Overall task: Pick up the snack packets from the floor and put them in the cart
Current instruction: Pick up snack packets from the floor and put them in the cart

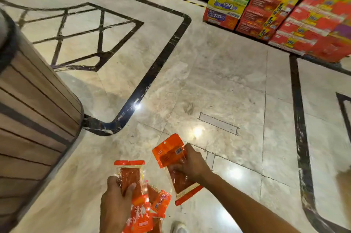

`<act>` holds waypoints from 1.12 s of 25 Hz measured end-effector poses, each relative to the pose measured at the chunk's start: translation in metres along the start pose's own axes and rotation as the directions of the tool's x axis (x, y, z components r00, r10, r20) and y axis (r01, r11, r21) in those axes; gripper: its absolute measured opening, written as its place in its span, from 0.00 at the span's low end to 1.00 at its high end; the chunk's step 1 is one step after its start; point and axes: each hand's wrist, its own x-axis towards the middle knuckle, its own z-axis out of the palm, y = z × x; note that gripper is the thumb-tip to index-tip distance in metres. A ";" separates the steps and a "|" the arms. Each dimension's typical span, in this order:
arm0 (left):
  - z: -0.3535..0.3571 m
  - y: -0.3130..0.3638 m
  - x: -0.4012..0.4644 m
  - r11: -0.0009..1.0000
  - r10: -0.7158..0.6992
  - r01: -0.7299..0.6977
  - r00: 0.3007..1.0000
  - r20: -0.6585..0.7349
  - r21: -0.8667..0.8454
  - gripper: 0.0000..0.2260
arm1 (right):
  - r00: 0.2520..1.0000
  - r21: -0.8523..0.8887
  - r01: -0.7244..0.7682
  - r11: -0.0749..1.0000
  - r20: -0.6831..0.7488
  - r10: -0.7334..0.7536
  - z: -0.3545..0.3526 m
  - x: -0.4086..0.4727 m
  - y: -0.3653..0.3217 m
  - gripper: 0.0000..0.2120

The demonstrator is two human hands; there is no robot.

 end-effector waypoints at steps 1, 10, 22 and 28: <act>-0.022 0.034 -0.021 1.000 0.000 0.000 1.000 0.002 -0.014 0.15 | 1.000 0.027 0.007 1.000 -0.028 -0.006 -0.033 -0.024 -0.023 0.32; -0.189 0.301 -0.181 0.940 0.340 -0.337 0.938 0.069 -0.052 0.19 | 0.938 0.263 0.078 0.962 -0.345 0.019 -0.278 -0.220 -0.174 0.31; -0.215 0.375 -0.318 0.704 0.644 -0.707 0.600 0.475 -0.060 0.28 | 0.726 0.493 0.112 0.863 -0.633 0.267 -0.304 -0.466 -0.154 0.31; -0.191 0.342 -0.422 0.574 0.694 -0.810 0.403 0.597 -0.121 0.26 | 0.552 0.591 0.100 0.800 -0.702 0.450 -0.260 -0.604 -0.096 0.25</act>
